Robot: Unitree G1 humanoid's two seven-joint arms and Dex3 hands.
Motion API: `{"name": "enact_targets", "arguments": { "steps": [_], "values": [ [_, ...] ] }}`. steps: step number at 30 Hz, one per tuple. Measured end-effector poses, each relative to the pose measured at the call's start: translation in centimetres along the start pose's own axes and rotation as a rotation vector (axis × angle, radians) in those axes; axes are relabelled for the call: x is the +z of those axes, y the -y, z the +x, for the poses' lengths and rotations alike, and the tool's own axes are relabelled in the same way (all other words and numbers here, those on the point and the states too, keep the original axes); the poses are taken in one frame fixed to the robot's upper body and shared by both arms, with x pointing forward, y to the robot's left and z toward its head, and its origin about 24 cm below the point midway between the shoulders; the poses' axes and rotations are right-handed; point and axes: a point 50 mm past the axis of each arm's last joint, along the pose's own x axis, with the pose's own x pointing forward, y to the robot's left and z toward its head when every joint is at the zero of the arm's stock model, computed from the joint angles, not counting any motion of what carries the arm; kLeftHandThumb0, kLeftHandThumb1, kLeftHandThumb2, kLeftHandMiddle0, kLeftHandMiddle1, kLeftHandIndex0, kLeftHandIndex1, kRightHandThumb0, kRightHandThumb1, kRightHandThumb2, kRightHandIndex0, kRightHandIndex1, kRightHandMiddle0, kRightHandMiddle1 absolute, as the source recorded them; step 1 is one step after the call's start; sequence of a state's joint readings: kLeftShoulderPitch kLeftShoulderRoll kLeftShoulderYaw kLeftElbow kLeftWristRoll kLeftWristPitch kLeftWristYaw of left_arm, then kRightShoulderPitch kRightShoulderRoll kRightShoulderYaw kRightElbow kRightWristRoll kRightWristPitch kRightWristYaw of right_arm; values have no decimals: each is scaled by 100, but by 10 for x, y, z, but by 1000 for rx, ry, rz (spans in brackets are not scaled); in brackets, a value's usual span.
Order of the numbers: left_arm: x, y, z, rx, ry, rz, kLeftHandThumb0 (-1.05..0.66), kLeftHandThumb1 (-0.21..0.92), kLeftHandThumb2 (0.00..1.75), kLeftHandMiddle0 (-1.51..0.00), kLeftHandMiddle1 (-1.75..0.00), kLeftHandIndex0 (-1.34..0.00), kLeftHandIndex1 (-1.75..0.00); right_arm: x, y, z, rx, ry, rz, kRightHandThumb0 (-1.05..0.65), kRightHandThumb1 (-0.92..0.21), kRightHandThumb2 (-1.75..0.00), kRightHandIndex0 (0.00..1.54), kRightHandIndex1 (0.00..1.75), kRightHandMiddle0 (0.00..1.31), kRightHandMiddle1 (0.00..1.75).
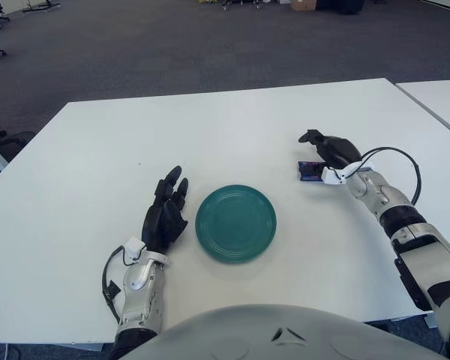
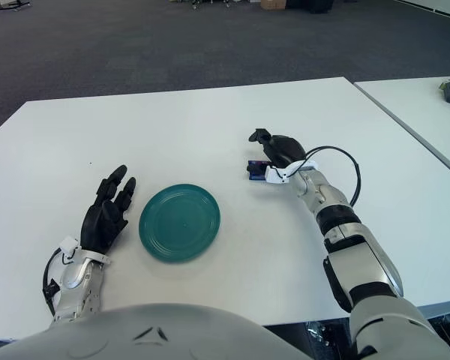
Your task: Put the gum into the plate.
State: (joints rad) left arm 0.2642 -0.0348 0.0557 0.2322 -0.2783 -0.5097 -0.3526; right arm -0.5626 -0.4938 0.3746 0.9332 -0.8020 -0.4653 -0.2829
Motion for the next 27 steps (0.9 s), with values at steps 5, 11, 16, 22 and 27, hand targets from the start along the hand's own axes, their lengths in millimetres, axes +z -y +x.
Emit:
{"name": "enact_targets", "arguments": {
  "steps": [5, 11, 16, 22, 27],
  "values": [
    [0, -1, 1, 0, 6, -7, -105, 92, 96, -31, -4, 0, -64, -4, -5, -1, 28, -21, -18, -76, -92, -55, 44, 2, 0, 84],
    [0, -2, 1, 4, 9, -7, -105, 92, 96, -31, -3, 0, -65, -7, -5, 2, 37, -36, -45, -76, -92, -53, 45, 2, 0, 81],
    [1, -3, 1, 5, 10, -6, -105, 92, 95, -32, -3, 0, -67, -8, -6, 2, 35, -35, -66, -78, -92, -55, 45, 2, 0, 76],
    [1, -3, 1, 7, 10, -5, -105, 92, 96, -33, -3, 0, -69, -10, -7, 1, 48, -37, -87, -80, -92, -57, 46, 2, 0, 70],
    [1, -3, 2, 6, 10, -4, -105, 92, 96, -33, -2, 0, -69, -16, -10, -4, 65, -40, -110, -81, -92, -59, 45, 1, 0, 62]
  ]
}}
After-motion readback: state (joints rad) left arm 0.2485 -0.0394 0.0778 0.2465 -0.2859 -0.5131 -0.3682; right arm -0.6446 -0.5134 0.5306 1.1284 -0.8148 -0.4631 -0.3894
